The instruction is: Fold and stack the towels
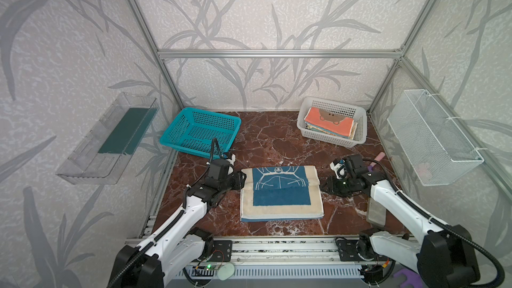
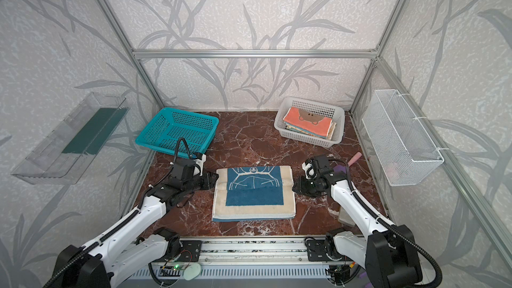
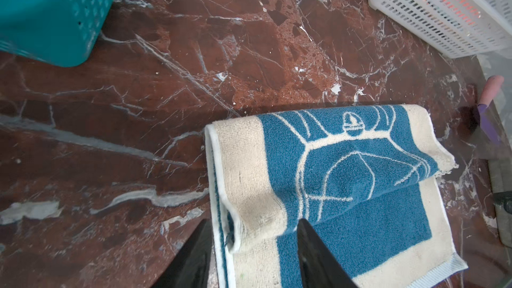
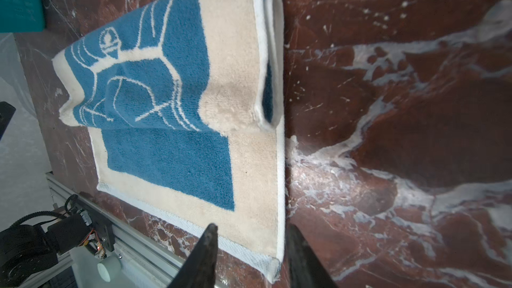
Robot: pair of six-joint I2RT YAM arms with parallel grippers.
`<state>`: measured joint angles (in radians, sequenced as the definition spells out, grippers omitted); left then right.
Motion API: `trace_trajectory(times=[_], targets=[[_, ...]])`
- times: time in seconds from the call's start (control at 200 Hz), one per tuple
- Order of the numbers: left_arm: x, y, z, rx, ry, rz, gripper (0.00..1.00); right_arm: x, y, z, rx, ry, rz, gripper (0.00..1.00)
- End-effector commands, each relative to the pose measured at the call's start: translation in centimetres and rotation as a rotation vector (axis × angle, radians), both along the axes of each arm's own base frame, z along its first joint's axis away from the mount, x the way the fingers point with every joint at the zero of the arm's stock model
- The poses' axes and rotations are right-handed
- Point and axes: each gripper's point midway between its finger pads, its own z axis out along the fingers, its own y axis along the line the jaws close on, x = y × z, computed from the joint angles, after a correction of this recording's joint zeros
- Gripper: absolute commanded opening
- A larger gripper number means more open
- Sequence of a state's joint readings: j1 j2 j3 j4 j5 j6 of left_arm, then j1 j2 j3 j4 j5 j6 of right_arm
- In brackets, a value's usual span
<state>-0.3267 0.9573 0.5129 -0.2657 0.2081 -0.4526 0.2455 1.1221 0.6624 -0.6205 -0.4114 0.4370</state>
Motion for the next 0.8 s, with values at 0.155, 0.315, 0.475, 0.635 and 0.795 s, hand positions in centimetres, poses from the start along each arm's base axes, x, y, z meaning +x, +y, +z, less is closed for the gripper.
trace_trajectory(times=[0.155,0.315,0.475,0.635,0.795], targets=[[-1.5,-1.3,-3.7,-0.201,0.312,0.080,0.53,2.9,1.3,0.1,0.003,0.085,0.054,0.49],[-0.7,-2.4,-4.5,-0.267,0.359,0.074,0.43,4.7,1.6,-0.8,-0.021,0.121,0.071,0.49],[-0.5,-3.0,-5.4,-0.288,0.400,0.071,0.40,5.7,2.2,-1.0,0.003,0.112,0.067,0.49],[-0.4,-2.5,-5.4,-0.260,0.390,0.081,0.41,5.4,2.5,-2.0,0.000,0.149,0.086,0.49],[-0.4,-2.1,-4.8,-0.240,0.360,0.079,0.37,5.5,3.3,-2.4,0.009,0.158,0.105,0.49]])
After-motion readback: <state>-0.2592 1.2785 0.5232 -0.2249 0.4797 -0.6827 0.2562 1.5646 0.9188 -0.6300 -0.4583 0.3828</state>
